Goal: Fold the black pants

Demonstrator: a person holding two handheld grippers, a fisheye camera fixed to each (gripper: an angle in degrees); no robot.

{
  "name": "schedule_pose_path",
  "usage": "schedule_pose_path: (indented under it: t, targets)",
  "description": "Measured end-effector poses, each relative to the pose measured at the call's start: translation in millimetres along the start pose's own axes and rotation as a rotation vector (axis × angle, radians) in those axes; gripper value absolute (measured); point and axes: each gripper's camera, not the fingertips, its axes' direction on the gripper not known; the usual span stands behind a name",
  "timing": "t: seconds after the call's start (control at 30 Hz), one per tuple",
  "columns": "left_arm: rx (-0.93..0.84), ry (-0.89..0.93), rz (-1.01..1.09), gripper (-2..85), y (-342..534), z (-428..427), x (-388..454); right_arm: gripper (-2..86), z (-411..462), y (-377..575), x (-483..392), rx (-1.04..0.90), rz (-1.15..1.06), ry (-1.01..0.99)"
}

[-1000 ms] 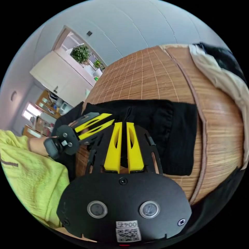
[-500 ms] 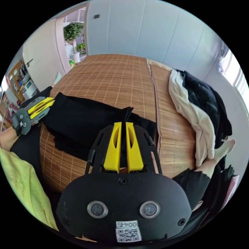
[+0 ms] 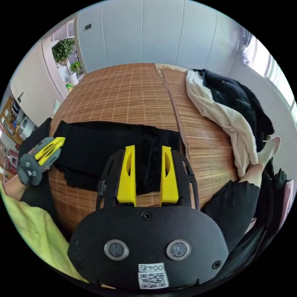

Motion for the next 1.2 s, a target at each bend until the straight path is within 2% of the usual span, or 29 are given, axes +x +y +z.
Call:
schedule_pose_path:
  t: [0.07,0.13,0.27,0.37,0.43,0.63,0.93,1.2]
  targets:
    - [0.010,0.017,0.023,0.7,-10.1,1.9,8.4,11.4,3.6,-34.2,-11.5,-0.095,-0.035,-0.091]
    - [0.005,0.038,0.047,0.7,-16.7,5.2,14.7,9.9,21.3,-92.3,-44.7,-0.273,-0.193,-0.258]
    - [-0.028,0.077,0.121,0.5,-19.3,19.5,28.8,10.7,41.3,-193.6,-87.2,-0.292,-0.237,-0.602]
    - [-0.025,0.085,0.129,0.3,-20.1,20.4,28.9,14.2,87.7,-281.5,-132.9,-0.424,-0.270,-0.775]
    - [-0.024,0.101,0.125,0.2,-20.7,21.1,27.7,16.0,143.1,-337.6,-167.6,-0.597,-0.272,-0.873]
    - [-0.029,0.116,0.129,0.1,-23.9,21.6,26.6,16.8,256.1,-419.8,-218.4,-0.915,-0.255,-0.895]
    - [-0.036,0.117,0.137,0.1,-26.8,19.4,27.1,16.5,327.5,-465.1,-253.8,-1.192,-0.397,-0.799]
    - [-0.038,0.113,0.136,0.1,-25.9,15.4,27.5,16.0,347.6,-498.1,-270.2,-1.224,-0.428,-0.840]
